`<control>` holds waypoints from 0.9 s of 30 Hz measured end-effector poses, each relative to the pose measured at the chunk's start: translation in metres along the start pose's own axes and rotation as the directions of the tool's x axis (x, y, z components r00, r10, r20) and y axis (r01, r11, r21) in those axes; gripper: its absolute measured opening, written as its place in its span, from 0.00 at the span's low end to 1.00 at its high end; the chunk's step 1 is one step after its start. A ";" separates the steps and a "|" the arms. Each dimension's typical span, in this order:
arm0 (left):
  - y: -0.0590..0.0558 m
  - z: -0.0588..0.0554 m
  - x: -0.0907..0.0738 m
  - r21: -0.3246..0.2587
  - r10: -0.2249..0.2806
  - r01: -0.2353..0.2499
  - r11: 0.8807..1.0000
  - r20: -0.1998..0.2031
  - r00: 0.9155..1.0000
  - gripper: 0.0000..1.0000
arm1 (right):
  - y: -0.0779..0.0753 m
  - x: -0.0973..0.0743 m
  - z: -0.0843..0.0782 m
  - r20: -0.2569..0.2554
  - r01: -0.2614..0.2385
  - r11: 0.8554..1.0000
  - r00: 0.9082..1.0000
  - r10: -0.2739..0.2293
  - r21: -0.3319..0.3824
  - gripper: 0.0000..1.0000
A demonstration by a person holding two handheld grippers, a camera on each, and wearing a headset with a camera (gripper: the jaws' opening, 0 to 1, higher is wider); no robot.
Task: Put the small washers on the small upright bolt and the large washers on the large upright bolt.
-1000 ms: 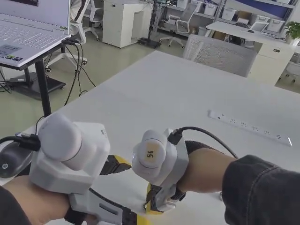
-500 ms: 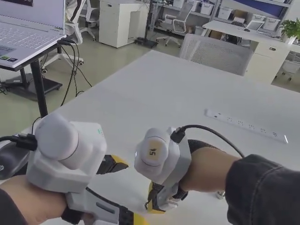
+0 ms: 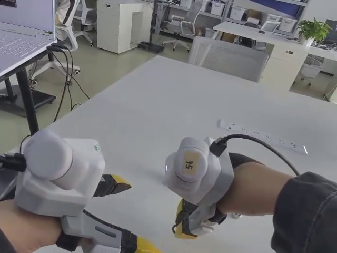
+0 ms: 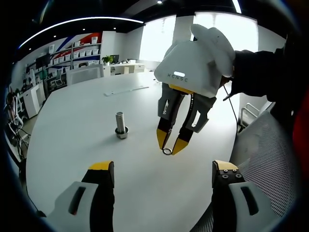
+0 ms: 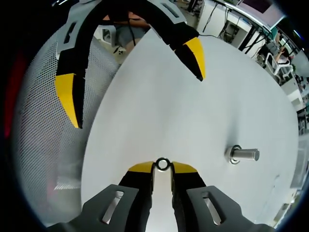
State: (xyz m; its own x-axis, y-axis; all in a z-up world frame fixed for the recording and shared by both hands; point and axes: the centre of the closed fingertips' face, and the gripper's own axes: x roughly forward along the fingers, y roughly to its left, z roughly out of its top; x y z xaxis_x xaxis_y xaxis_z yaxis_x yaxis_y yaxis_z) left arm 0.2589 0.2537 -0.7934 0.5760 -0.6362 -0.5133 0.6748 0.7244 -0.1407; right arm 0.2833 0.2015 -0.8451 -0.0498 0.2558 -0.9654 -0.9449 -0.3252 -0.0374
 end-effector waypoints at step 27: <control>0.000 -0.003 0.006 0.002 -0.018 0.018 1.000 -0.027 0.999 0.83 | 0.011 -0.033 -0.085 -0.044 0.055 0.985 0.998 -0.048 0.165 0.14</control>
State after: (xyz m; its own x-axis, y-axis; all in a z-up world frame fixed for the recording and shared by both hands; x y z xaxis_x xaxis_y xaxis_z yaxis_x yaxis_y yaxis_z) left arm 0.2609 0.2504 -0.7987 0.5515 -0.6416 -0.5331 0.6860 0.7124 -0.1477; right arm 0.3025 0.1120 -0.8353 0.0100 0.2310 -0.9729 -0.9866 -0.1561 -0.0472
